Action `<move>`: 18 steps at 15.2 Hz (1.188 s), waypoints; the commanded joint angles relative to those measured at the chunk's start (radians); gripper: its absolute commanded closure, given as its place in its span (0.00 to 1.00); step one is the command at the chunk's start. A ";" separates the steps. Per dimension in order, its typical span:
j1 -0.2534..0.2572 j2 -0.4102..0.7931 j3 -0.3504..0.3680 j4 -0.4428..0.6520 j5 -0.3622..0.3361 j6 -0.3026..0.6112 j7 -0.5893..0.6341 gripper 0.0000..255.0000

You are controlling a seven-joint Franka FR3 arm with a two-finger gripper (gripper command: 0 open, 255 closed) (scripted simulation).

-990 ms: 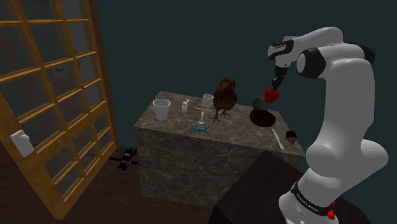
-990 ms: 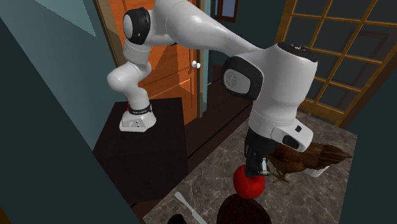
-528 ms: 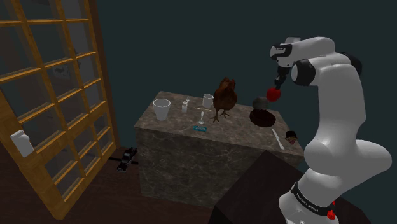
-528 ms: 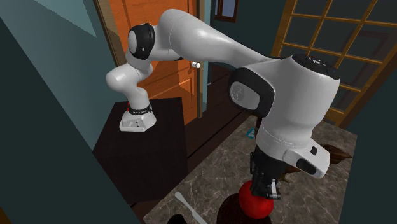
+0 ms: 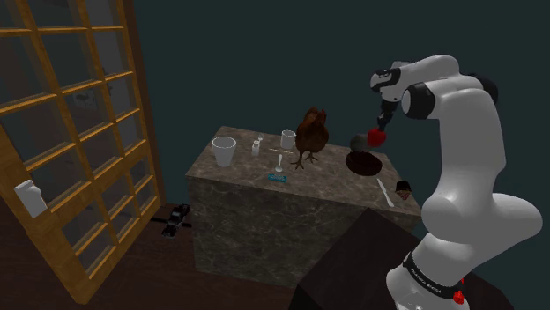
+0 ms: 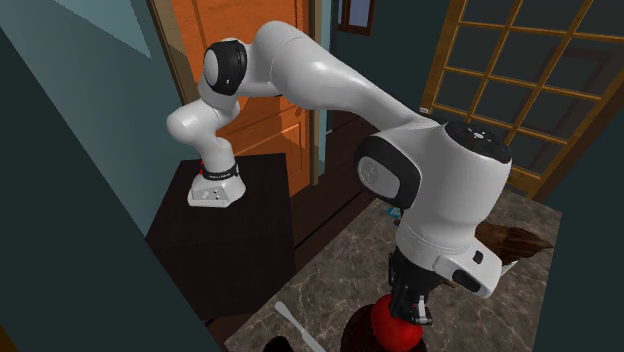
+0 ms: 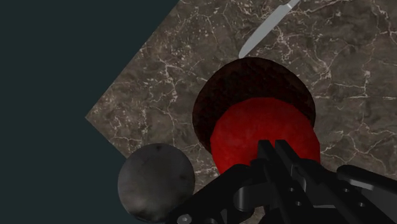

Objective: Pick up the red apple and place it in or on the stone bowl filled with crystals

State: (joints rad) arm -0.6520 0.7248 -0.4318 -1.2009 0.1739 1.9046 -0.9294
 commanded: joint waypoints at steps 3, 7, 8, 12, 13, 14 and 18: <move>0.003 0.014 0.004 -0.032 0.005 0.045 0.000 1.00; 0.004 0.030 0.008 -0.060 0.010 0.088 0.000 1.00; 0.004 0.034 0.009 -0.067 0.012 0.099 0.000 1.00; 0.003 0.055 0.015 -0.087 0.018 0.139 -0.001 1.00; 0.003 0.060 0.016 -0.092 0.020 0.149 -0.001 1.00; 0.003 0.065 0.017 -0.095 0.021 0.156 -0.001 1.00; 0.003 0.065 0.017 -0.095 0.021 0.156 -0.001 1.00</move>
State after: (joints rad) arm -0.6495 0.7894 -0.4144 -1.2951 0.1950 2.0596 -0.9307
